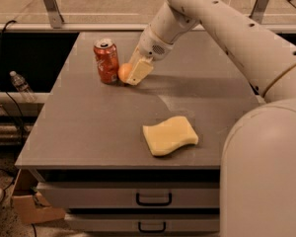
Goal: Move orange near coke can
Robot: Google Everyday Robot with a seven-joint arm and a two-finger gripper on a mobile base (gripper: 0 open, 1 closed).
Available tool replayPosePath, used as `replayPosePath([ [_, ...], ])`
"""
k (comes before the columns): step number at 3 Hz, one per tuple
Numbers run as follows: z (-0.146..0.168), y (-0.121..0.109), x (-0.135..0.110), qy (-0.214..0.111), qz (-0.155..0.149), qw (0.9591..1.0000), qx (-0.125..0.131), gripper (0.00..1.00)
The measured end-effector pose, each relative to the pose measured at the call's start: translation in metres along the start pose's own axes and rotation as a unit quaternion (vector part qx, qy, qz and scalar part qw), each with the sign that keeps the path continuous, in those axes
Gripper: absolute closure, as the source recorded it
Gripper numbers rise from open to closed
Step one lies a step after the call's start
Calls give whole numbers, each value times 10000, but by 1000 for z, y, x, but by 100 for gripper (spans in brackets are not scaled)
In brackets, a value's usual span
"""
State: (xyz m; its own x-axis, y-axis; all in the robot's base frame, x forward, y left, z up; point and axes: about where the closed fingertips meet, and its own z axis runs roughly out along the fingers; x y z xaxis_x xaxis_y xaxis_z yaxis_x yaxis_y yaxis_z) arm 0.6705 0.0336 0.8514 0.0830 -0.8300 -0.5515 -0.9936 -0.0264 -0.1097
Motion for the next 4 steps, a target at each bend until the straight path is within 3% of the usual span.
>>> replayPosePath([
  [1, 3, 0, 0, -1, -2, 10000, -21, 84],
  [4, 13, 1, -1, -2, -8, 10000, -90, 14],
])
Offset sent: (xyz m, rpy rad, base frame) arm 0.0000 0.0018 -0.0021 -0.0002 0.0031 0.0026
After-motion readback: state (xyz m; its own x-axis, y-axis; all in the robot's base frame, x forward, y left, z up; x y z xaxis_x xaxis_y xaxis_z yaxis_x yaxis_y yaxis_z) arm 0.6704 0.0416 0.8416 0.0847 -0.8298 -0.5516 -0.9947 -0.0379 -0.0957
